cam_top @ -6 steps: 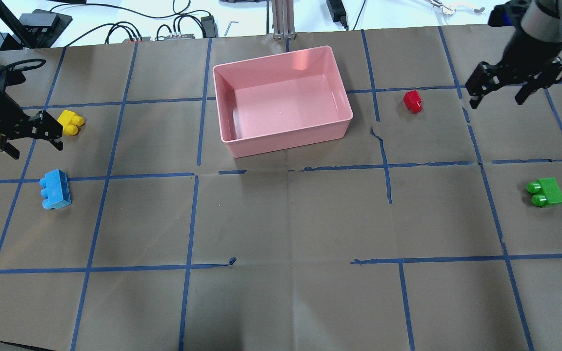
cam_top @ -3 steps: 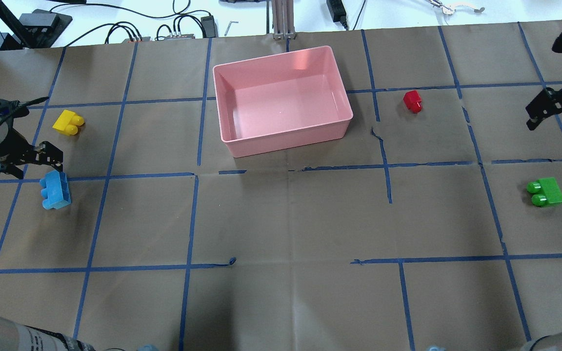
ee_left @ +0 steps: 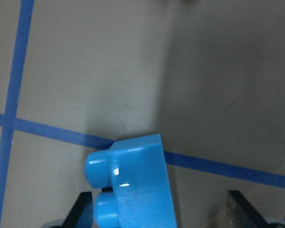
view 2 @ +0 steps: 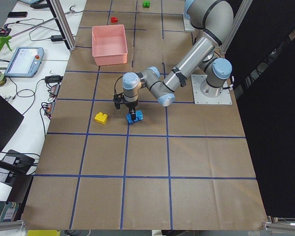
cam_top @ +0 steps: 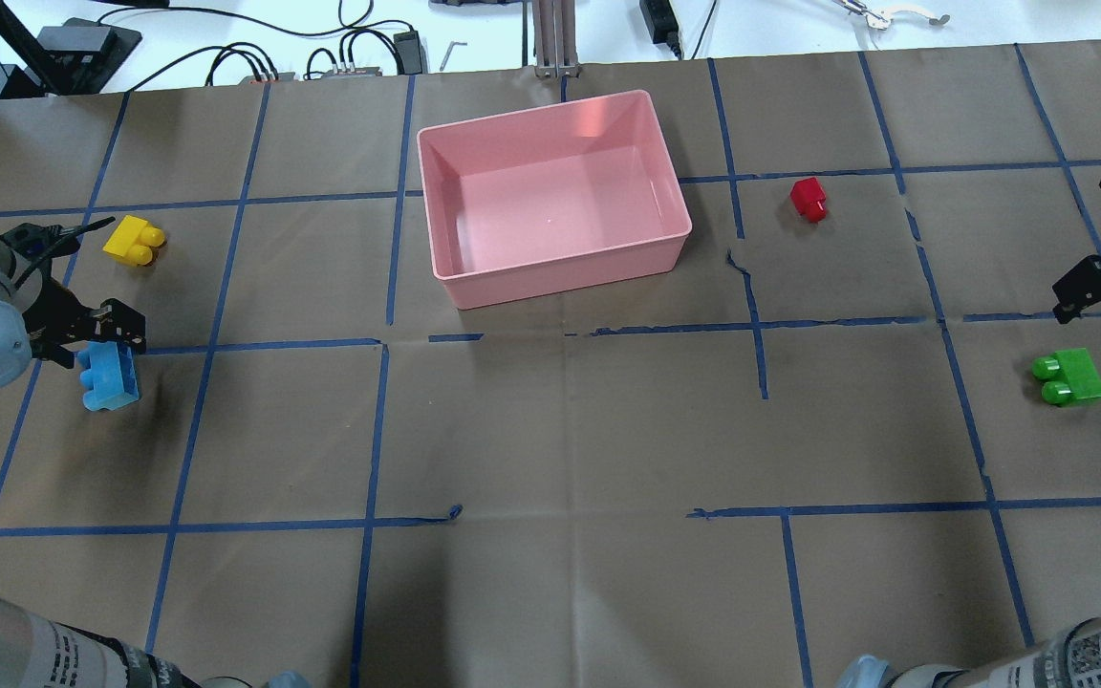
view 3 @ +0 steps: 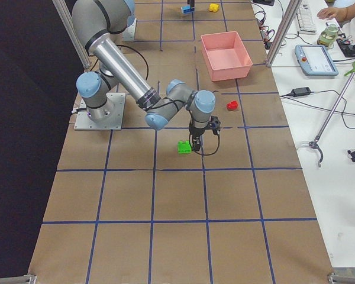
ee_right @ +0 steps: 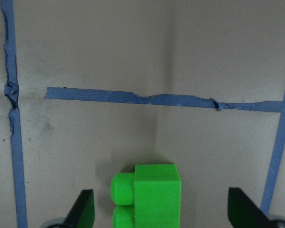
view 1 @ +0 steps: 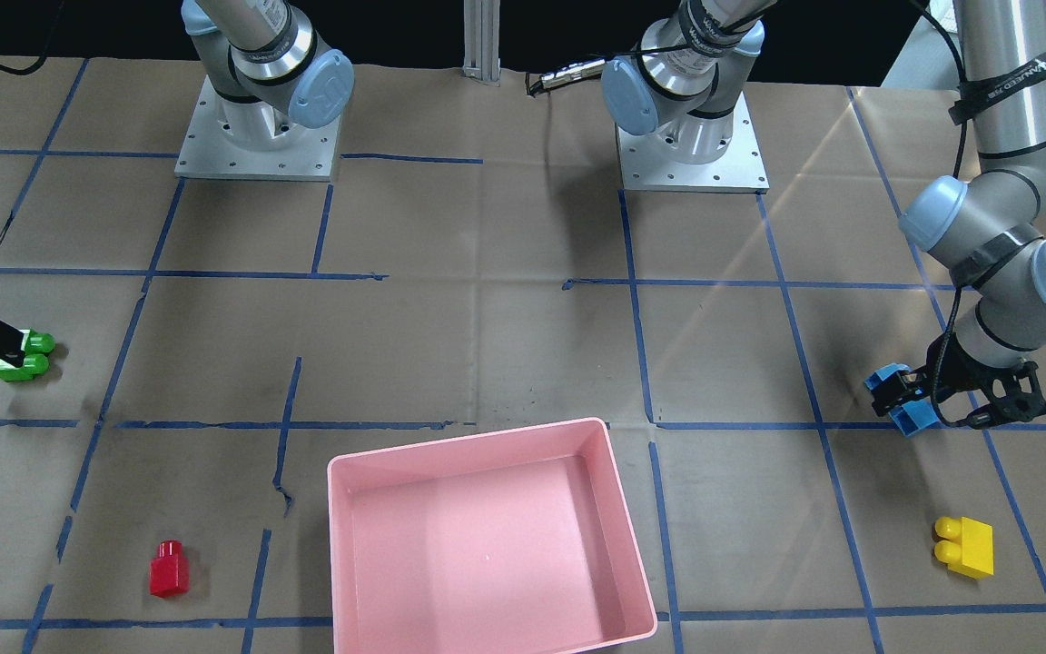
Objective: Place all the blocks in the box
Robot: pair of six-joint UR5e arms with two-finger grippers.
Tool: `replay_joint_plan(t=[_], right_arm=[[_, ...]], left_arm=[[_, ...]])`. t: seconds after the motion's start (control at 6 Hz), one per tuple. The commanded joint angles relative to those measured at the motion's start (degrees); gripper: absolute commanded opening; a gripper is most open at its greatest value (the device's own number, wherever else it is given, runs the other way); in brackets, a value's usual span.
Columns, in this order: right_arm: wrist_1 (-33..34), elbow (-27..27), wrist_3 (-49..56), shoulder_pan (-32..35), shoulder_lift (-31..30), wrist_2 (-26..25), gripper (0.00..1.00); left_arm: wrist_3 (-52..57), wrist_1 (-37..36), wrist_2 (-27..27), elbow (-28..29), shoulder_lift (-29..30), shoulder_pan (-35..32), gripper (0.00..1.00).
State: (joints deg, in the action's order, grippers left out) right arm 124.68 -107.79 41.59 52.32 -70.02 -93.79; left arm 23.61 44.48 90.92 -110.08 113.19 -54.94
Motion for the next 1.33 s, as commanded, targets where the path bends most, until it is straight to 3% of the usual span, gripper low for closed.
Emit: replay_joint_plan(t=[0.0,0.33,0.5,0.67,0.83,1.17], right_arm=[[1.27,-2.42,0.25,-0.28,1.55,-0.25,1.00],[1.44,-2.34,-0.10,-0.28,2.43,-0.34,1.00],[1.62,-2.34,-0.19,-0.28,2.35,-0.34,0.92],[1.62,-2.34,-0.28,-0.28,2.34,-0.51,0.64],[1.62,-2.34,-0.36,-0.28,2.34,-0.52,0.44],[1.79,-1.64,-0.19,-0.28,1.91,-0.60,0.39]], left_arm=[[0.21,0.17,1.18,0.04,0.45,0.09,0.98],[0.12,-0.01,1.02,-0.48,1.68,0.35,0.98],[0.21,0.08,1.02,-0.05,2.03,0.53,0.98],[0.65,0.08,1.19,-0.05,1.94,2.19,0.98],[0.65,0.17,1.02,-0.48,1.85,2.90,0.98],[0.39,0.17,0.49,-0.66,1.94,2.91,0.92]])
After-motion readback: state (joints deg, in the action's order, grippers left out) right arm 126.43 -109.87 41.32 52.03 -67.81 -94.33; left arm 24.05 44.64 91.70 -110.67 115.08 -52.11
